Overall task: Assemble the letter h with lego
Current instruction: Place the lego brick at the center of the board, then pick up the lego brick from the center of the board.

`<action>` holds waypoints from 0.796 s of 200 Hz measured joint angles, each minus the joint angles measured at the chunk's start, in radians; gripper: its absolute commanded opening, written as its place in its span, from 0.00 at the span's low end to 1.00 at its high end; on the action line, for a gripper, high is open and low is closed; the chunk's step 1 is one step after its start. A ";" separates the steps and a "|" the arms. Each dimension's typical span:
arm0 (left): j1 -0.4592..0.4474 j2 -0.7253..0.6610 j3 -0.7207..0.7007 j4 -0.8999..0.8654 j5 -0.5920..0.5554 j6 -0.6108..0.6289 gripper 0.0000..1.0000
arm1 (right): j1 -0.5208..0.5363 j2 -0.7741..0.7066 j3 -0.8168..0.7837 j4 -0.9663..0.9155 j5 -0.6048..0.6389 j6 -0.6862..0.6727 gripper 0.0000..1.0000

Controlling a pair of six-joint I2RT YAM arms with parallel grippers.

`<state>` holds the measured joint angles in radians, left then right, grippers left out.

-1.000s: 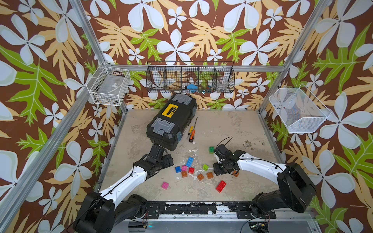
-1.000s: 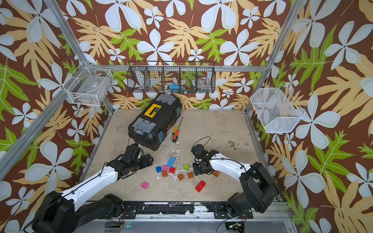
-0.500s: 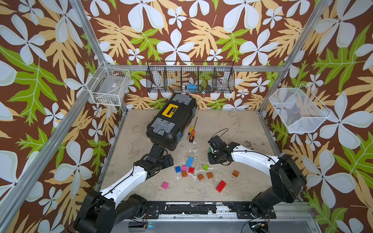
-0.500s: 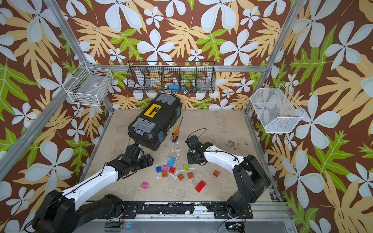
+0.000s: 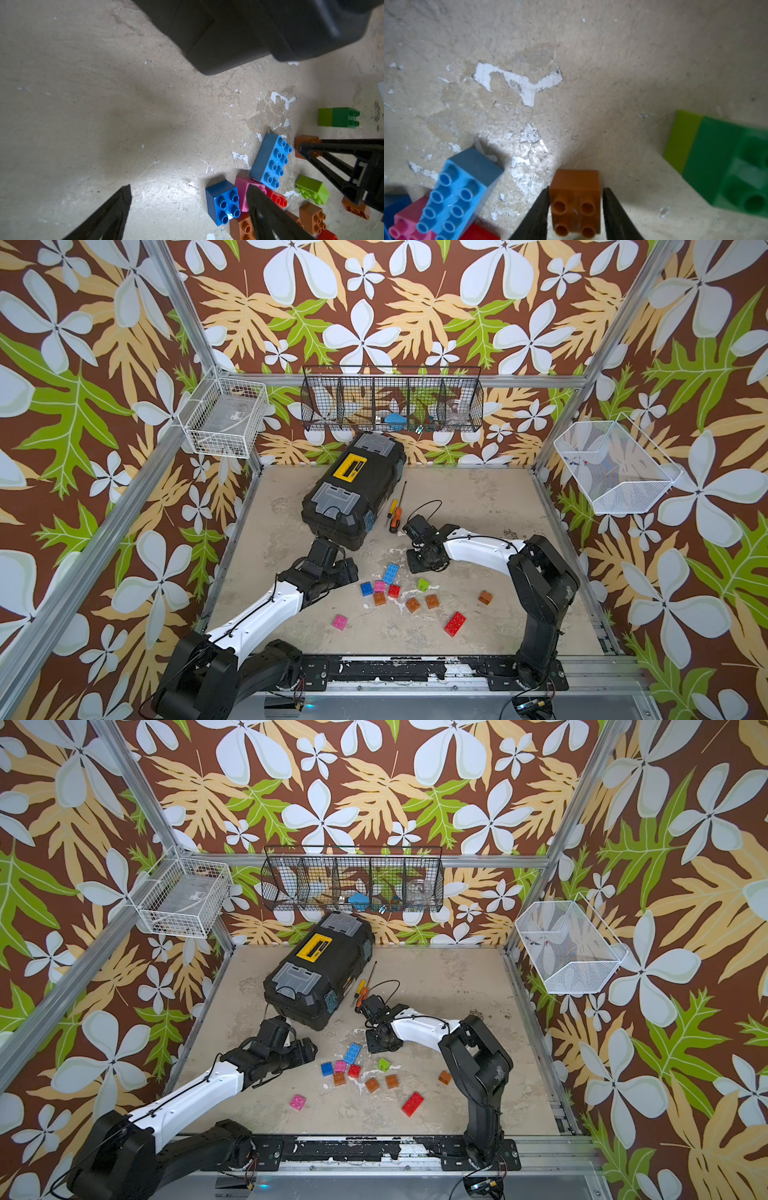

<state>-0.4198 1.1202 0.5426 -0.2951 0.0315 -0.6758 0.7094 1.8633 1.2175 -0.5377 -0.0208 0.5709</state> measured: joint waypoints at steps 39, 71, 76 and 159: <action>0.000 0.002 0.000 0.000 0.004 0.000 0.91 | 0.001 -0.169 -0.045 -0.024 -0.006 -0.026 0.53; 0.000 0.002 0.000 0.001 0.007 0.000 0.91 | 0.011 -0.344 -0.216 -0.051 -0.013 -0.034 0.52; 0.000 0.003 0.000 0.001 0.007 0.000 0.91 | 0.018 -0.367 -0.244 -0.060 -0.013 -0.037 0.52; 0.000 0.022 0.000 0.004 0.022 0.000 0.91 | 0.093 -0.439 -0.424 -0.014 -0.079 -0.021 0.51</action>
<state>-0.4198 1.1419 0.5426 -0.2913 0.0532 -0.6758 0.8021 1.4246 0.7937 -0.5514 -0.1001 0.5499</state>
